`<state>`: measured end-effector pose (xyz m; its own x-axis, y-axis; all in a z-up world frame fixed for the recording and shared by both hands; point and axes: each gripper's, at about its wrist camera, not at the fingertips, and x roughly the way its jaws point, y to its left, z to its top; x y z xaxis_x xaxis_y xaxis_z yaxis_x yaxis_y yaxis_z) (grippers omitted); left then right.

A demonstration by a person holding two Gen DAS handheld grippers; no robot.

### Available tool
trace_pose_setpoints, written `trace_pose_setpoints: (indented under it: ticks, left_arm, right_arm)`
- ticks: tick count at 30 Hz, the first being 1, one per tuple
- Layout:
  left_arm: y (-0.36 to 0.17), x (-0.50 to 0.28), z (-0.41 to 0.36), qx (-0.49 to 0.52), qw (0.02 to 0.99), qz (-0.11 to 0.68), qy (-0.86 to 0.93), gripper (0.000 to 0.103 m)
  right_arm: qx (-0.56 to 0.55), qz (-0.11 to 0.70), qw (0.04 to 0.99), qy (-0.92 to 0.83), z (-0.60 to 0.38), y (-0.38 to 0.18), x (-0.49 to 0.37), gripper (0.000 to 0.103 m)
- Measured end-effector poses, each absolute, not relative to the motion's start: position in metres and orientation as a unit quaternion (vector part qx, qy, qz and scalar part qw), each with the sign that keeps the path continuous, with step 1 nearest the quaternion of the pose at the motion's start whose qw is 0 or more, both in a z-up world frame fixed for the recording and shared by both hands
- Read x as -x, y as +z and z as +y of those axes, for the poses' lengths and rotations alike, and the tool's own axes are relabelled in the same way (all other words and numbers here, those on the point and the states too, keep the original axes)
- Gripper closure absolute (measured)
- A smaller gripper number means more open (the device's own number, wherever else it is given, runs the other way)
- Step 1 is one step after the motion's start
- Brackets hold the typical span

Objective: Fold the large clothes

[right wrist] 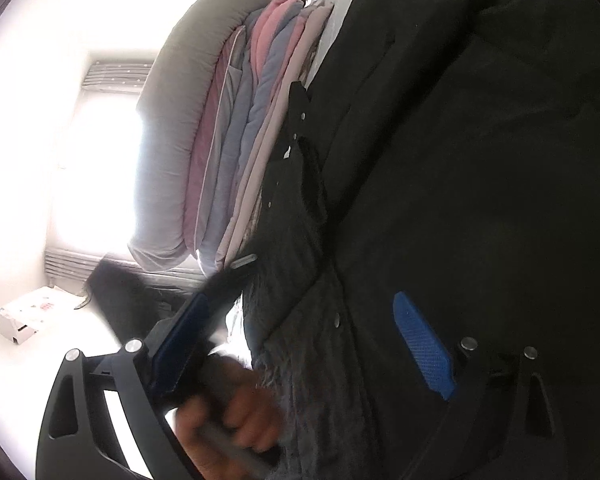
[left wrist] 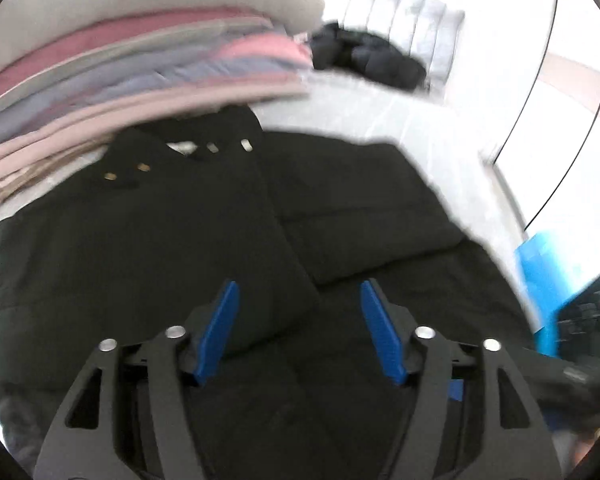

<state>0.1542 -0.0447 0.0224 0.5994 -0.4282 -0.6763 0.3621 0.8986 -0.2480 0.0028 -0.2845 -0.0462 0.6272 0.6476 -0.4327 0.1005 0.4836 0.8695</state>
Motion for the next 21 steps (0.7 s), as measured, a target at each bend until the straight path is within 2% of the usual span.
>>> trace_pose_setpoints:
  ticks: [1, 3, 7, 16, 21]
  left_arm:
    - [0.027, -0.150, -0.030, 0.054, 0.896, 0.384, -0.217, 0.029]
    - [0.035, -0.132, 0.018, 0.084, 0.904, 0.370, -0.198, 0.023]
    - [0.024, -0.095, 0.100, 0.125, 0.903, 0.382, -0.151, 0.018]
    - [-0.041, -0.049, 0.221, 0.281, 0.857, 0.424, -0.086, 0.017]
    - [-0.031, -0.041, 0.232, 0.272, 0.868, 0.406, -0.090, 0.015]
  right_arm:
    - [-0.474, 0.395, 0.766, 0.178, -0.285, -0.046, -0.005, 0.013]
    - [-0.466, 0.396, 0.770, 0.181, -0.282, -0.044, -0.006, 0.013]
    - [-0.444, 0.405, 0.776, 0.189, -0.270, -0.039, -0.012, 0.013]
    - [-0.330, 0.410, 0.821, 0.221, -0.222, -0.019, -0.005, 0.013]
    - [-0.295, 0.437, 0.819, 0.227, -0.200, -0.032, -0.012, 0.013]
